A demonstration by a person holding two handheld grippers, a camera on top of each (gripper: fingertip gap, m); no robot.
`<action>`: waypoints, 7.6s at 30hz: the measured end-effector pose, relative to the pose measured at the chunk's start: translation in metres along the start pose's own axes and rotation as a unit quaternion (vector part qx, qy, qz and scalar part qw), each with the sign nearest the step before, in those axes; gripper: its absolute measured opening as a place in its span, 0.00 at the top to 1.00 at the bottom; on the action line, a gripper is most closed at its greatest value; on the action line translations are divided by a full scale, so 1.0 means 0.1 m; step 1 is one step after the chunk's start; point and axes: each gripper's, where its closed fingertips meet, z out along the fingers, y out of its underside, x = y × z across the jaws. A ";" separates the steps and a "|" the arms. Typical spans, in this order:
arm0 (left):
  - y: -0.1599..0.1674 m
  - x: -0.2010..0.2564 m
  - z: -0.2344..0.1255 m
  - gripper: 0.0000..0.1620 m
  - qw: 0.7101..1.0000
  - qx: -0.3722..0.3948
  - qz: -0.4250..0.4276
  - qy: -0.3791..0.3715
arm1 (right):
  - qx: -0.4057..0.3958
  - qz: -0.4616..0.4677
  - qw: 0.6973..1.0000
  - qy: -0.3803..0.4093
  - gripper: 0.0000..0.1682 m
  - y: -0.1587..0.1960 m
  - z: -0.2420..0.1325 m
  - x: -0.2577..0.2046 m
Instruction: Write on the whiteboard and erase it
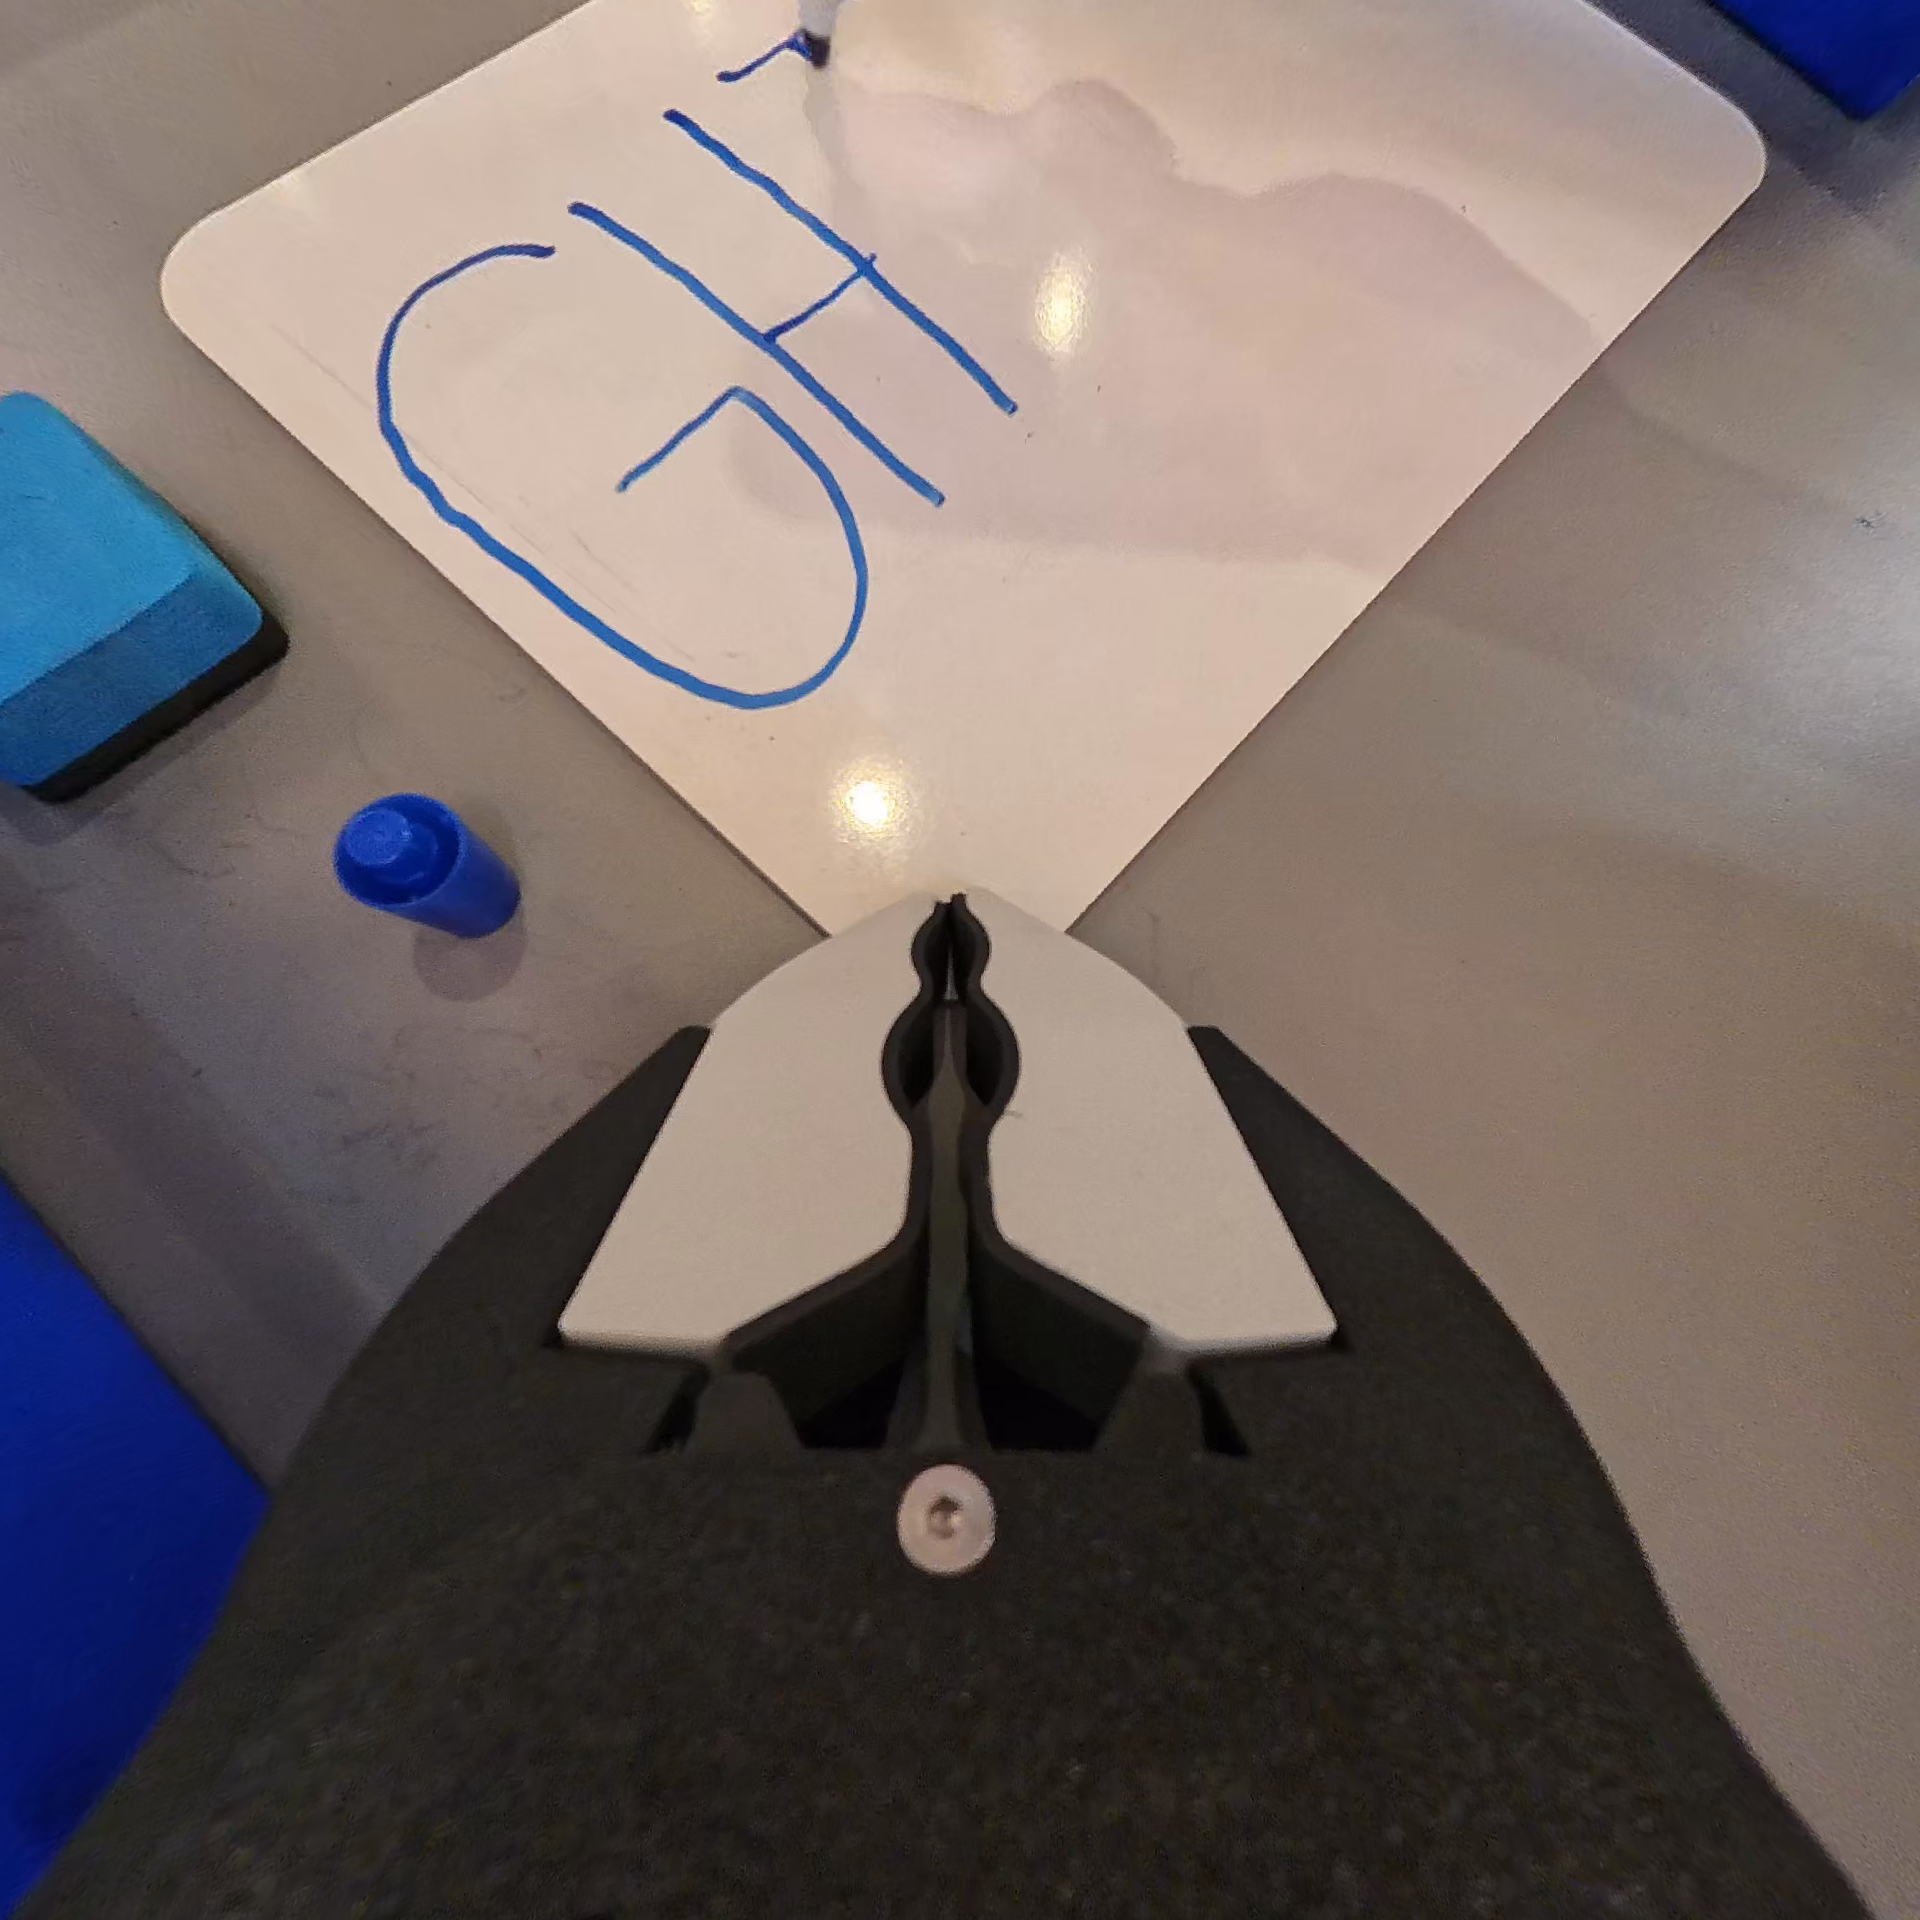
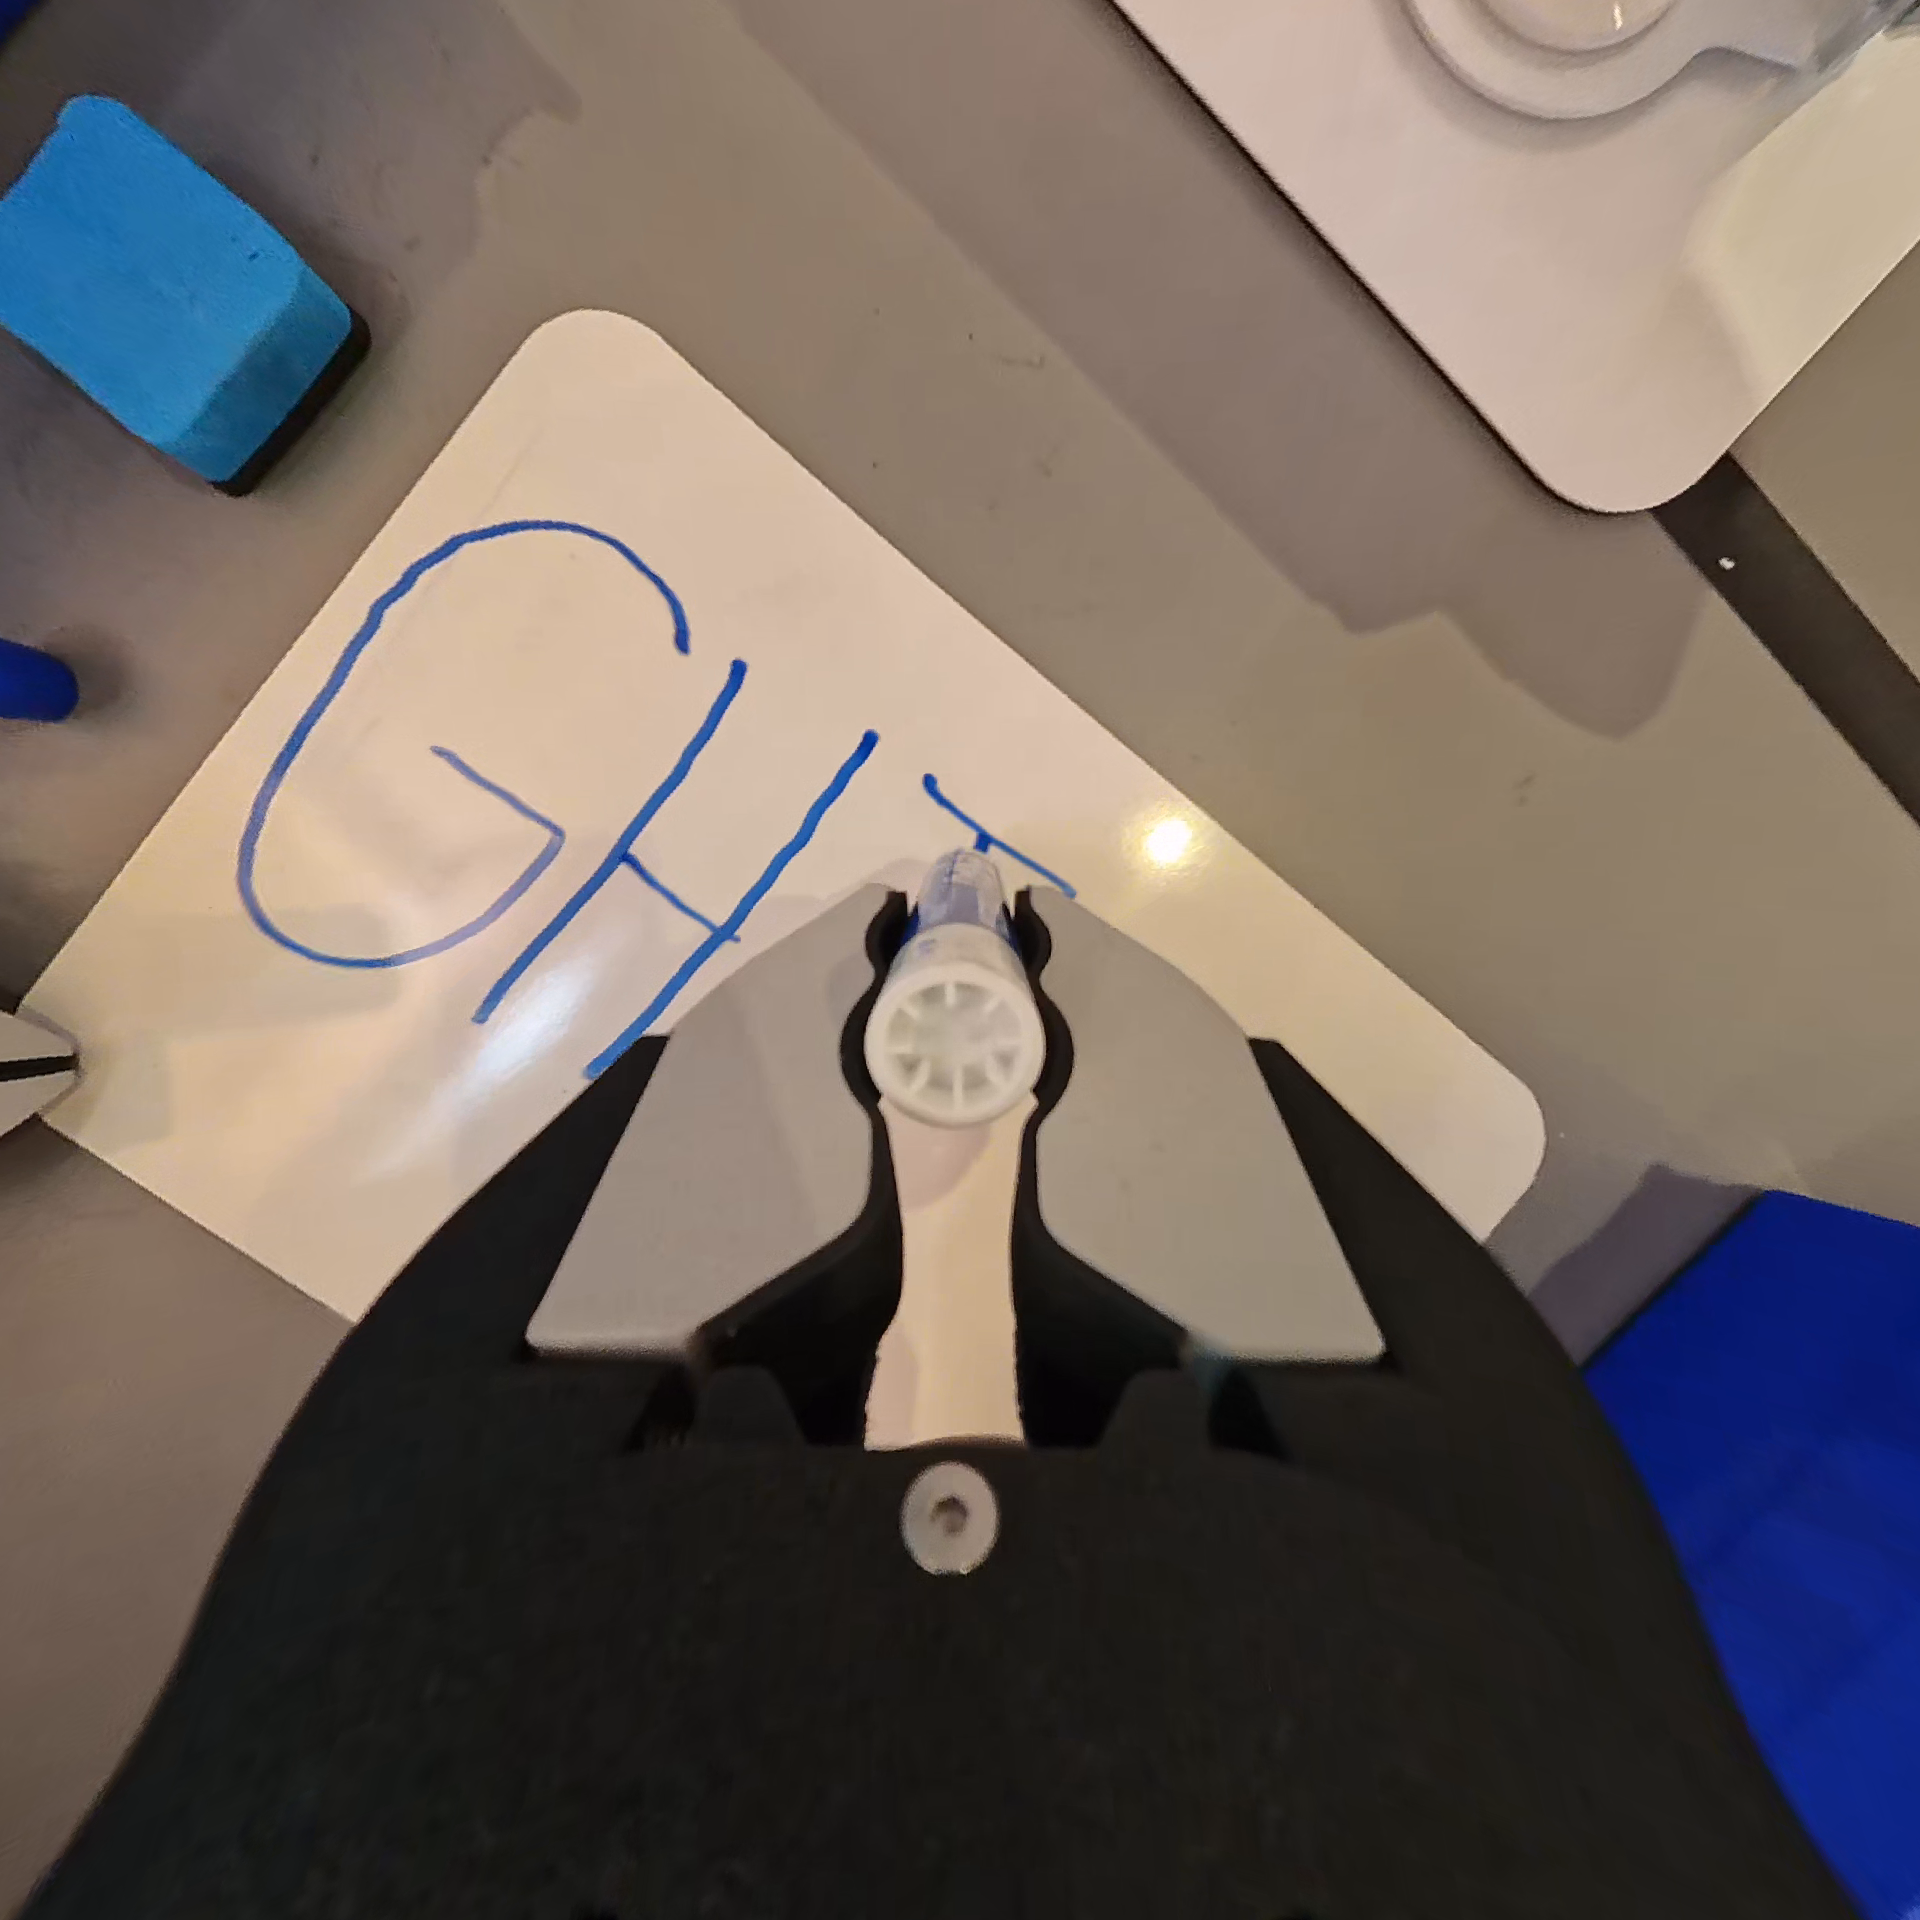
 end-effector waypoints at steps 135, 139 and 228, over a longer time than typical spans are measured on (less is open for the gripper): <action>0.00 -0.02 0.01 1.00 1.000 0.001 0.008 -0.011 | 0.004 0.042 0.999 0.006 0.88 0.80 -0.44 -0.30; 0.00 -0.02 0.01 1.00 1.000 0.001 0.008 -0.011 | 0.005 0.038 0.999 0.005 0.88 0.71 -0.39 -0.29; 0.00 -0.02 0.01 1.00 1.000 0.001 0.006 -0.004 | 0.014 0.089 0.995 0.033 0.88 0.46 -0.17 0.73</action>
